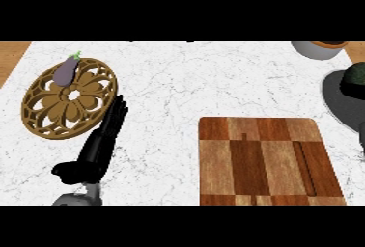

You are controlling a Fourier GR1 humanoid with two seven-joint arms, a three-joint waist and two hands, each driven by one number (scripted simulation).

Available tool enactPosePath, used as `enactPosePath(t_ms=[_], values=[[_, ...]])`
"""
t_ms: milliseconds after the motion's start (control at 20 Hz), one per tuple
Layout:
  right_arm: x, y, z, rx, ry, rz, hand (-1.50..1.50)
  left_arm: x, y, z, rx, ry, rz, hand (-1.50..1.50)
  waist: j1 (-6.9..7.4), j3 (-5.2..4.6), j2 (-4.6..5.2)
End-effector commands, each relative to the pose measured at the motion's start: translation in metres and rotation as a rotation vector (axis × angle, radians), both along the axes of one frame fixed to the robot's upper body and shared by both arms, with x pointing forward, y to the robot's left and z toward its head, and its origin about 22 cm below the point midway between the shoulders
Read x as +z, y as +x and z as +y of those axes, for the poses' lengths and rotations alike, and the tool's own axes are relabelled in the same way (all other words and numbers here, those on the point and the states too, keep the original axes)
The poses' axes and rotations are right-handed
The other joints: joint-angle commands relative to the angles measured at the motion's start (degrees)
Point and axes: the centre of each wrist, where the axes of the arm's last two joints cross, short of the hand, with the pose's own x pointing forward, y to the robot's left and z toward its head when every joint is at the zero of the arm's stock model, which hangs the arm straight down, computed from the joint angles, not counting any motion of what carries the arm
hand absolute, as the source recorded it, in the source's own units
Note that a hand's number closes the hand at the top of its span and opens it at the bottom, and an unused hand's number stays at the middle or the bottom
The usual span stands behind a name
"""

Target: Pick the squash from the cutting board and place it in the pan

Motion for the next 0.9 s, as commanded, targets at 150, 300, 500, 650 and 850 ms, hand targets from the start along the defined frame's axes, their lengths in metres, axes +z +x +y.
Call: enactPosePath(t_ms=[150,300,500,650,850], values=[[-0.010,0.000,-0.055,-0.072,0.000,-0.114,1.50,-0.009,-0.007,0.012,-0.009,-0.010,0.008,0.00,0.68,0.05,0.18],[-0.001,-0.005,-0.080,-0.096,0.011,-0.134,1.50,-0.005,-0.002,-0.004,-0.033,-0.004,-0.005,0.00,1.54,0.19,0.67],[0.016,-0.021,-0.113,-0.077,0.022,-0.143,1.50,-0.003,0.003,-0.008,-0.016,-0.002,-0.010,0.00,1.21,0.21,0.68],[-0.021,-0.024,-0.104,-0.048,0.252,0.237,-1.50,0.002,0.004,-0.013,-0.040,0.002,-0.028,0.00,2.54,0.14,1.27],[-0.020,-0.016,-0.098,0.097,0.391,0.265,-1.50,-0.001,0.000,-0.009,-0.053,-0.013,-0.021,0.00,3.23,0.36,1.28]])
